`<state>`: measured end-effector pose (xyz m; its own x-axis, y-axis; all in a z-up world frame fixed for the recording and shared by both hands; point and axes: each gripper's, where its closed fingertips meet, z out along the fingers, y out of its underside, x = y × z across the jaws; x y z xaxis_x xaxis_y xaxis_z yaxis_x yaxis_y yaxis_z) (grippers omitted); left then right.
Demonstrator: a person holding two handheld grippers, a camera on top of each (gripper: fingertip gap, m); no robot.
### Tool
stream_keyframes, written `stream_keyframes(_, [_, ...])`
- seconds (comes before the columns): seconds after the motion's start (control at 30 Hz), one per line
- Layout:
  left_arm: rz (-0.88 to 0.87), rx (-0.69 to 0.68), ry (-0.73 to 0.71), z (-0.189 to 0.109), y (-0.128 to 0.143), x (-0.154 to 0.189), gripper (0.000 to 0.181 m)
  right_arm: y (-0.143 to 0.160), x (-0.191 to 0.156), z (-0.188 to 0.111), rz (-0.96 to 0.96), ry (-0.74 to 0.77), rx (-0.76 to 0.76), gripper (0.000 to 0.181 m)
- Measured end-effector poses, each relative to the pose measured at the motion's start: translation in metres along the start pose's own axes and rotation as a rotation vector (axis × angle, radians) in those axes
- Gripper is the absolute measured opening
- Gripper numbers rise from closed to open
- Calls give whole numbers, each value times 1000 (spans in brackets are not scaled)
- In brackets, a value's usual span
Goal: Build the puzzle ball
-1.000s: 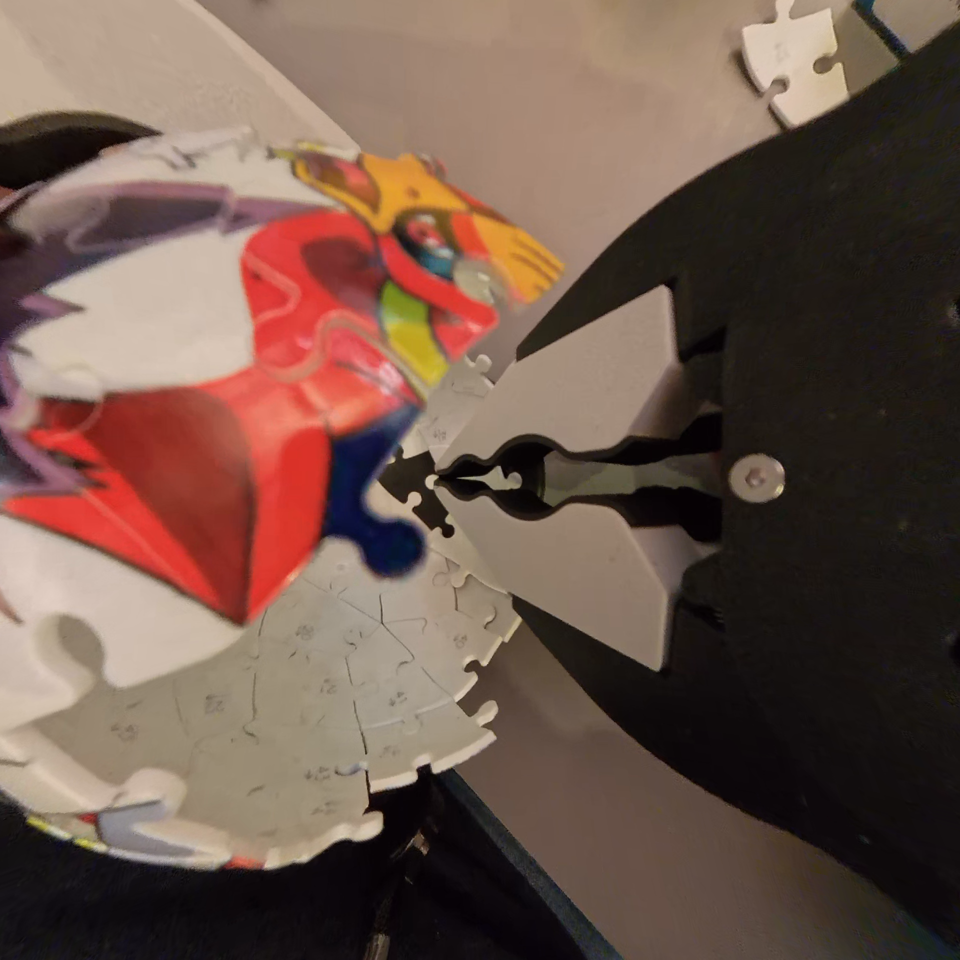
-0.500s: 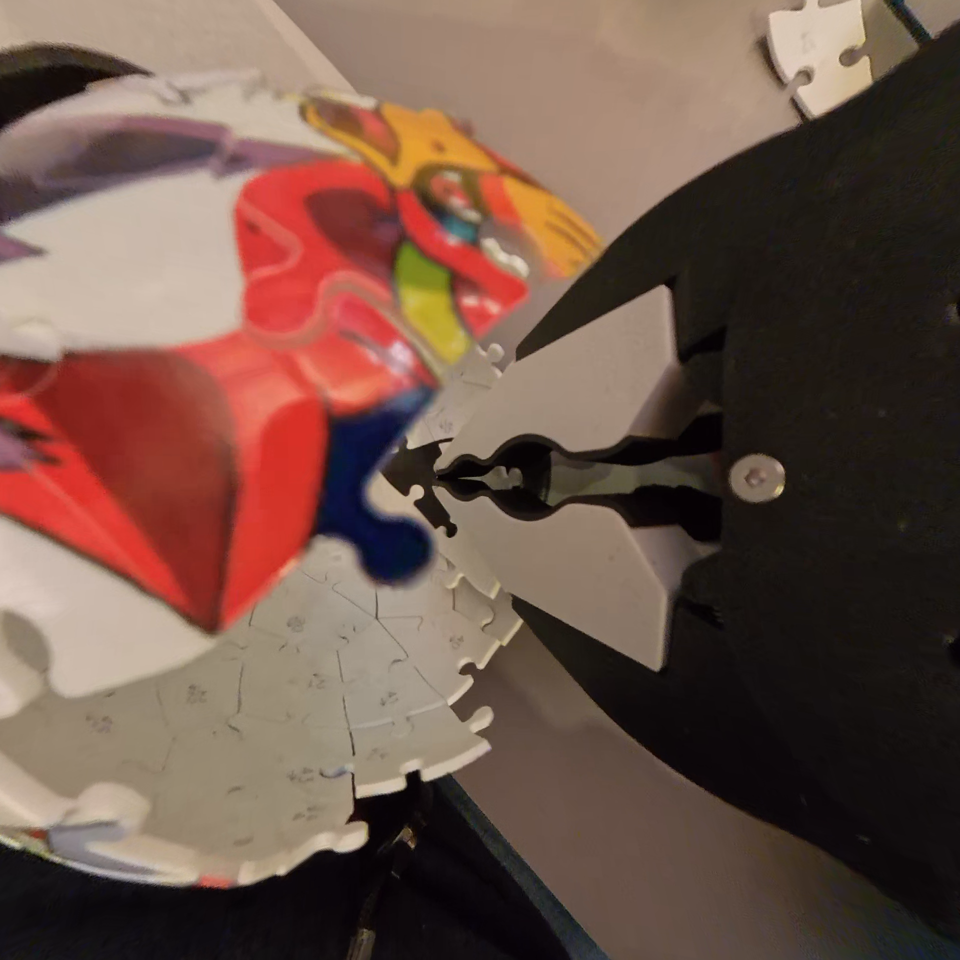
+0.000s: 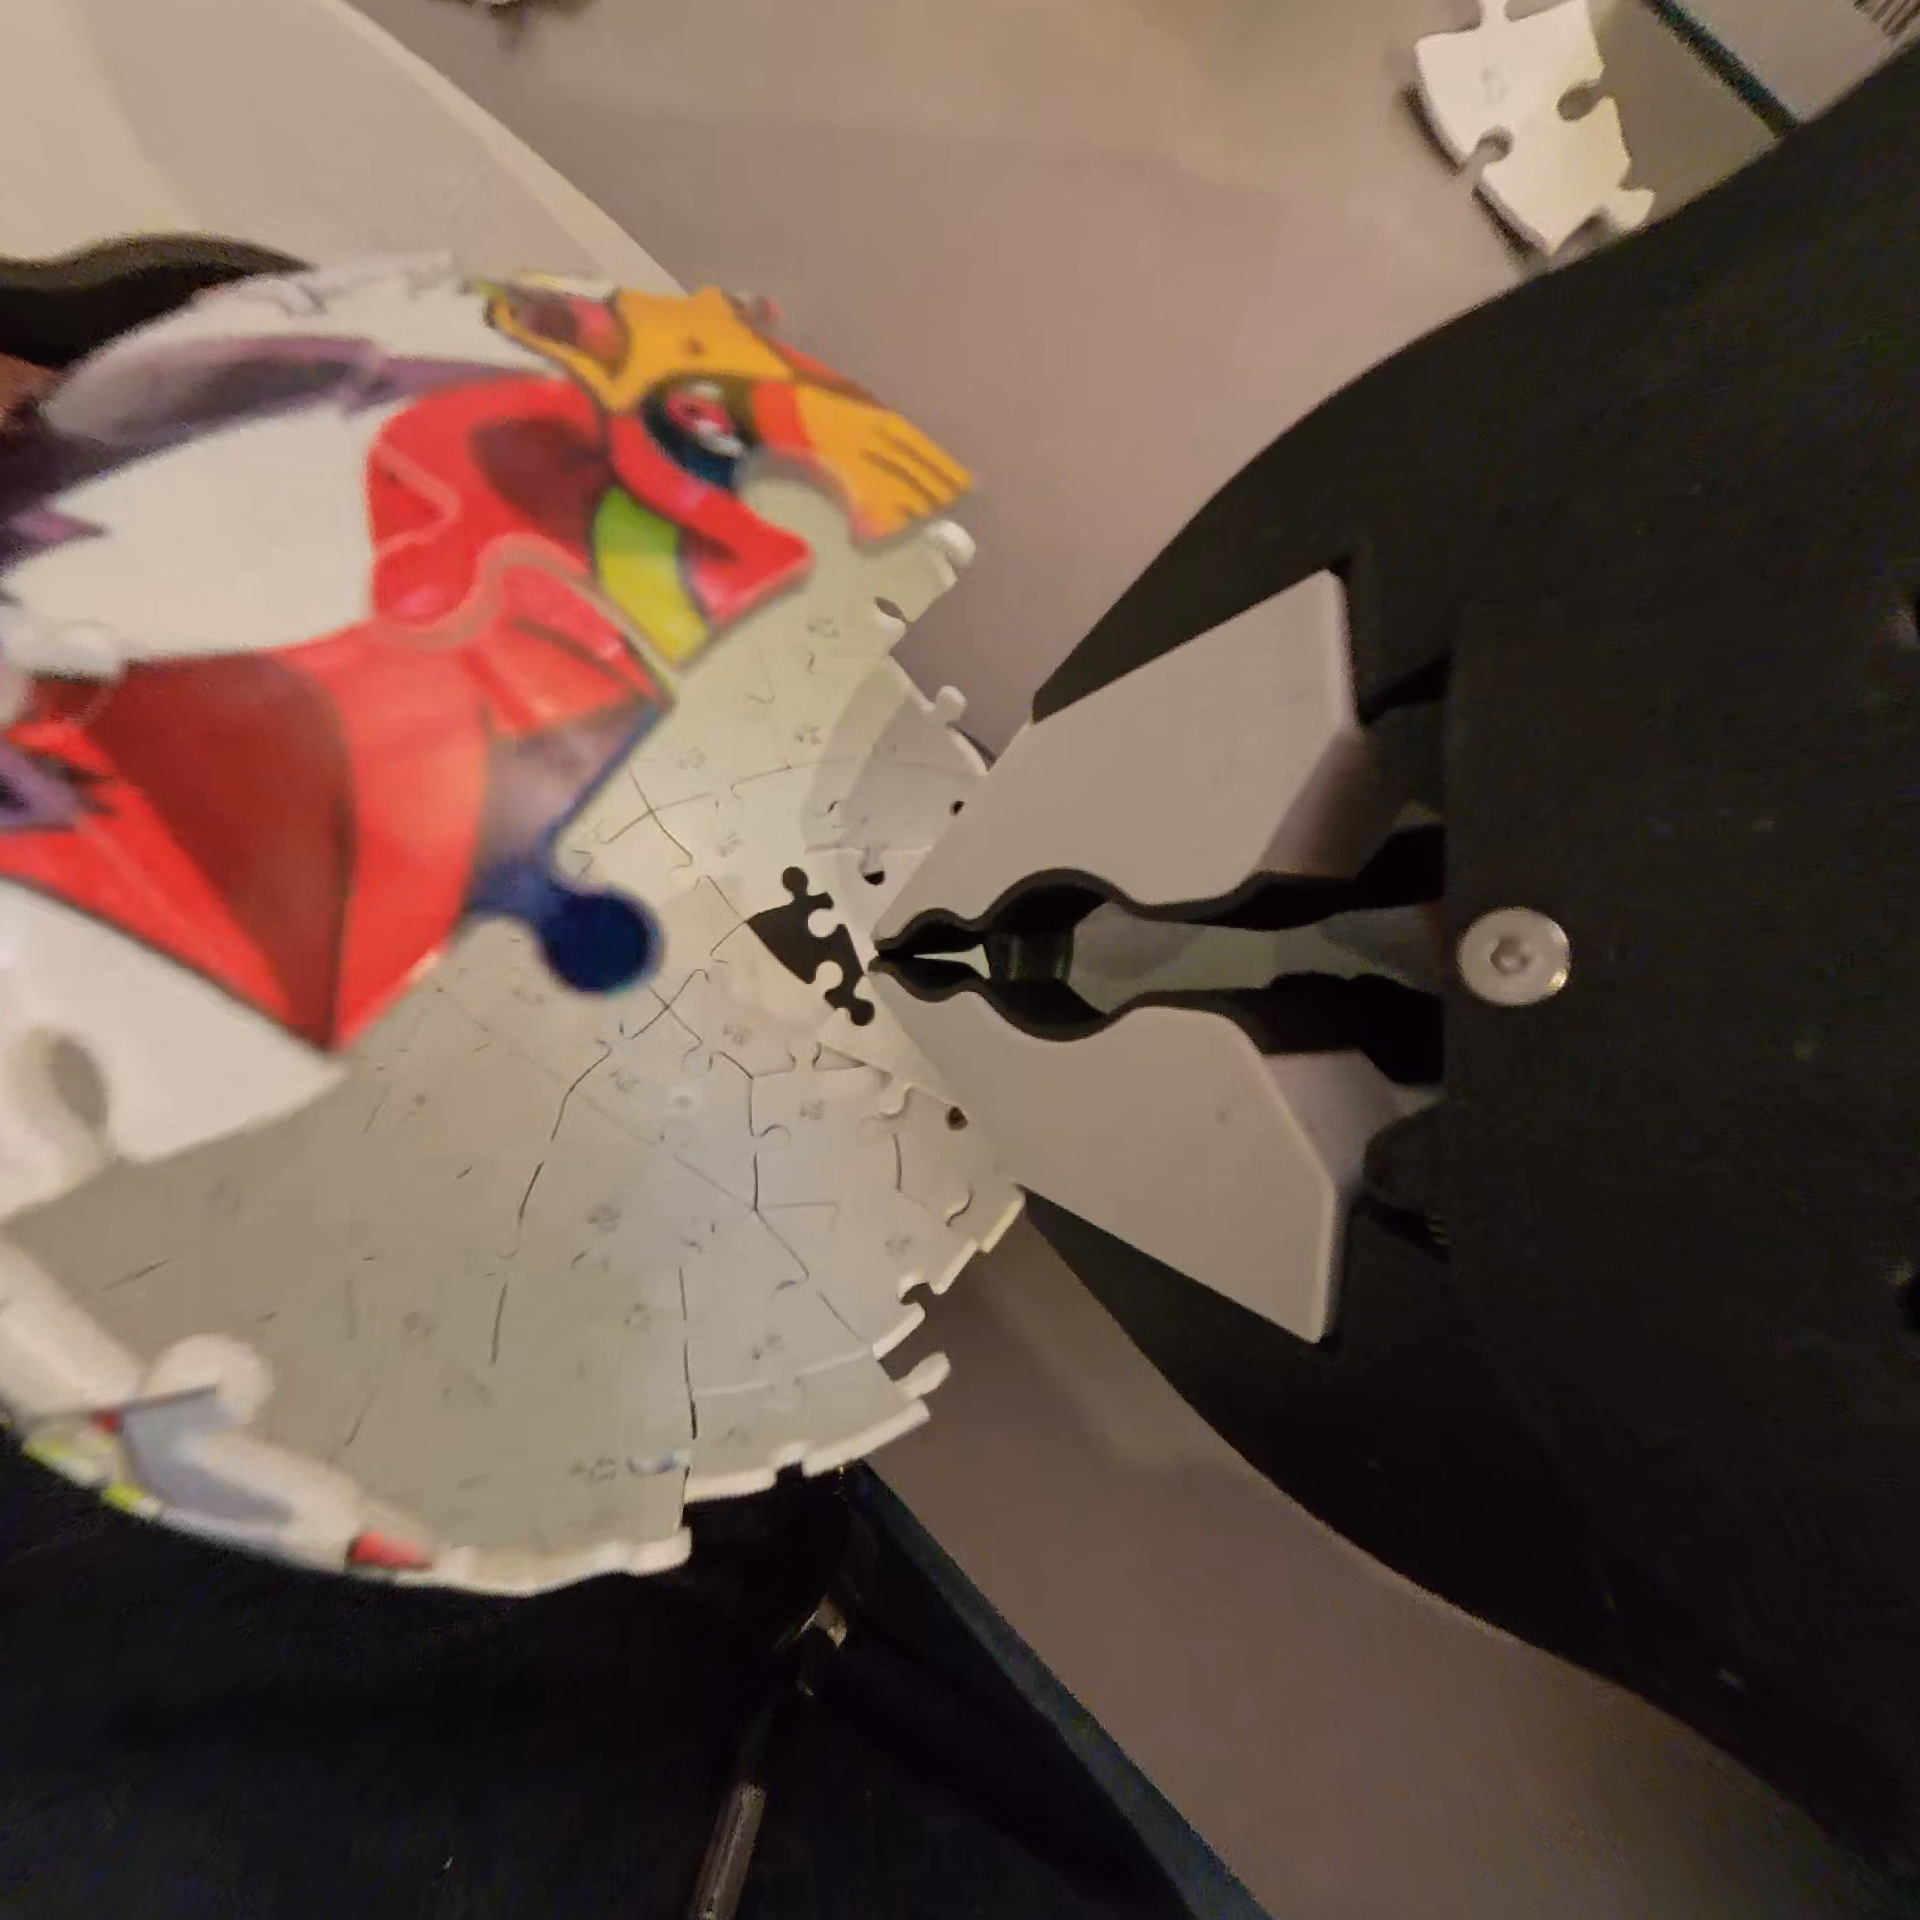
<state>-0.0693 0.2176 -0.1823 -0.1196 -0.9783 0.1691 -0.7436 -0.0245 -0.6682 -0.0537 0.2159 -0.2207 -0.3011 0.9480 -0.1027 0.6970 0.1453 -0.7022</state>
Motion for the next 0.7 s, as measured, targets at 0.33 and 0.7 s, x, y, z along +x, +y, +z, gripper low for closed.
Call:
stream_keyframes(0.33, [2, -6, 1, 0, 0, 0, 136, 0, 12, 8, -16, 58, -28, 0])
stream_keyframes(0.7, [8, -5, 14, 0, 0, 0, 136, 5, 9, 3, -32, 21, -56, 0])
